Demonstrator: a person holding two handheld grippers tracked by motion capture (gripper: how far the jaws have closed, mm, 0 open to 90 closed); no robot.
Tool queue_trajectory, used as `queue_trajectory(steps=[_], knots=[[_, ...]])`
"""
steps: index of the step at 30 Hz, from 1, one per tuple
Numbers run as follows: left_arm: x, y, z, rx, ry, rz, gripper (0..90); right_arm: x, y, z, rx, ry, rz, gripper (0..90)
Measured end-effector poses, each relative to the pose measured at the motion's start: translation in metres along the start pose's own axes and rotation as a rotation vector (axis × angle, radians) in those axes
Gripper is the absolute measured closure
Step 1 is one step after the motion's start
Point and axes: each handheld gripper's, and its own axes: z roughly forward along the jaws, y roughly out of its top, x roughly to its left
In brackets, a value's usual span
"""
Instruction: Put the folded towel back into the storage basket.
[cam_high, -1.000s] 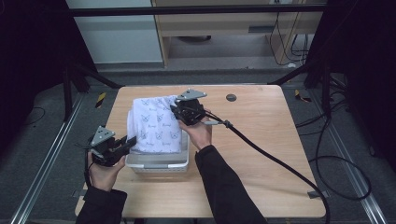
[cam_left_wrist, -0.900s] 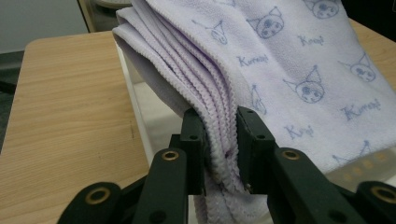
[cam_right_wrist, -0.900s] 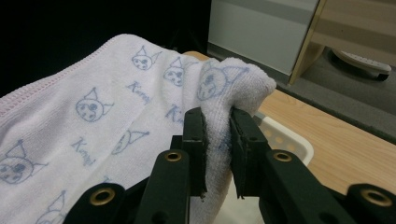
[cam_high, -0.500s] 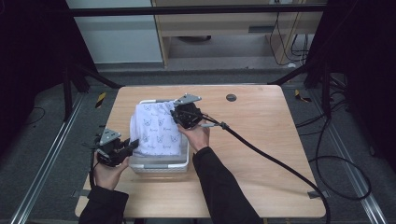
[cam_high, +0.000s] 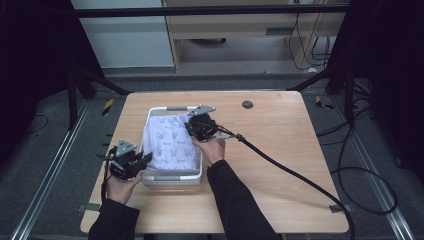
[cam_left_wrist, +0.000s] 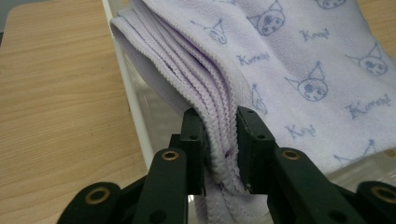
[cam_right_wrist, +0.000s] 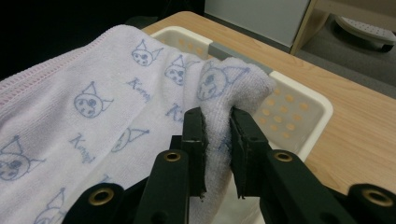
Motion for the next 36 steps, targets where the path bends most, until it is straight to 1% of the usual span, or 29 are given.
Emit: queue_trajectory(steps=[4, 9, 13, 16, 17, 20, 24, 29, 32, 33, 36], knots=[[-0.001, -0.002, 0.005, 0.019, 0.005, 0.007, 73.1, -0.001, -0.004, 0.005, 0.018, 0.0, -0.004, 76.9], [0.0, -0.004, 0.009, 0.038, 0.014, 0.007, 72.6, -0.001, -0.009, 0.012, 0.035, -0.004, -0.007, 76.3], [0.001, -0.005, 0.013, 0.06, 0.019, -0.001, 67.9, 0.0, -0.012, 0.016, 0.059, -0.009, -0.019, 74.1], [0.001, -0.005, 0.012, 0.055, 0.026, -0.005, 64.5, 0.0, -0.015, 0.019, 0.08, -0.018, -0.037, 71.6], [0.001, -0.005, 0.011, 0.047, 0.032, -0.013, 62.7, 0.0, -0.016, 0.019, 0.088, -0.018, -0.042, 70.1], [0.003, -0.004, 0.007, 0.027, 0.034, -0.028, 60.2, 0.0, -0.017, 0.019, 0.085, -0.018, -0.063, 67.5], [0.004, -0.003, 0.003, 0.006, 0.034, -0.036, 60.0, 0.0, -0.013, 0.014, 0.058, -0.019, -0.061, 60.8], [0.003, 0.0, -0.006, -0.041, 0.033, -0.034, 58.6, -0.003, -0.01, 0.0, 0.022, -0.017, -0.04, 51.1], [0.001, 0.001, -0.01, -0.062, 0.025, -0.028, 56.7, -0.006, -0.012, -0.01, 0.005, -0.015, -0.025, 43.0], [0.001, 0.001, -0.011, -0.063, 0.027, -0.02, 55.6, -0.007, -0.012, -0.014, 0.0, -0.016, -0.025, 39.9], [0.0, 0.001, -0.013, -0.074, 0.022, -0.025, 51.5, -0.011, -0.014, -0.028, -0.015, -0.005, -0.009, 33.8]])
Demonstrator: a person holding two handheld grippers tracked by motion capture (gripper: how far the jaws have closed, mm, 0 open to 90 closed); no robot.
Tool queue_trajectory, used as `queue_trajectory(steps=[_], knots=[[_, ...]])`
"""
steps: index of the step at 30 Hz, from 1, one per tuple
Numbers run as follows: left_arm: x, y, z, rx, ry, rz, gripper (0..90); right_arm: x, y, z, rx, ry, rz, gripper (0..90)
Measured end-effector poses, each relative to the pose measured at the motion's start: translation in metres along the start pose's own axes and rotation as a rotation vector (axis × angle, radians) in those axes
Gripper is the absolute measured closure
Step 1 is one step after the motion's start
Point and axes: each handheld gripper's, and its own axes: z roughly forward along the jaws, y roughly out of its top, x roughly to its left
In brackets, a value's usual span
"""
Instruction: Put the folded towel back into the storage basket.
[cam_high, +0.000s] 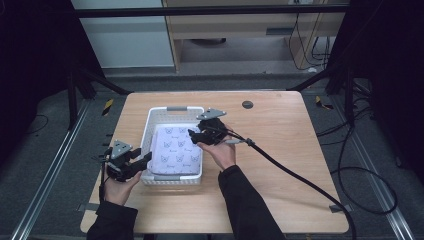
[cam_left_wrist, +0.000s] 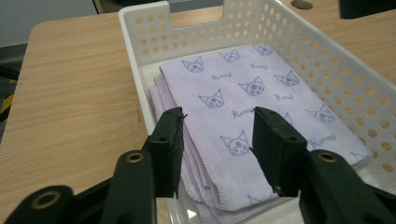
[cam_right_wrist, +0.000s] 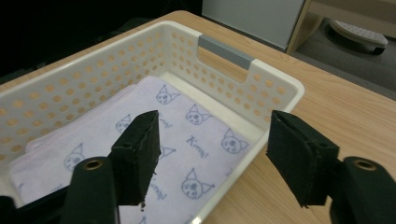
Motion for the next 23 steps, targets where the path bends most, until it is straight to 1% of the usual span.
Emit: queue_trajectory(steps=[5, 8, 11, 16, 19, 21, 22, 23], knots=[[0.001, -0.001, -0.002, -0.01, 0.001, 0.001, 44.3, -0.008, -0.008, -0.025, -0.014, 0.009, 0.014, 24.7], [0.001, -0.003, -0.003, -0.016, -0.004, 0.004, 42.2, -0.013, -0.017, -0.04, -0.028, 0.013, 0.022, 22.9], [0.001, -0.005, -0.004, -0.012, -0.005, 0.015, 40.5, -0.02, -0.028, -0.055, -0.033, 0.009, 0.028, 21.9], [0.0, -0.007, -0.006, -0.028, -0.012, 0.025, 37.7, -0.033, -0.049, -0.079, -0.043, 0.002, 0.059, 18.5], [0.0, -0.009, -0.007, -0.034, -0.018, 0.03, 35.7, -0.041, -0.063, -0.093, -0.043, -0.013, 0.072, 16.6], [0.0, -0.011, -0.008, -0.044, -0.022, 0.032, 34.5, -0.047, -0.074, -0.102, -0.041, -0.021, 0.084, 15.9], [0.001, -0.012, -0.008, -0.049, -0.023, 0.031, 33.3, -0.053, -0.085, -0.11, -0.045, -0.024, 0.099, 15.6], [0.001, -0.012, -0.008, -0.049, -0.023, 0.031, 33.2, -0.056, -0.089, -0.114, -0.043, -0.027, 0.108, 15.5]])
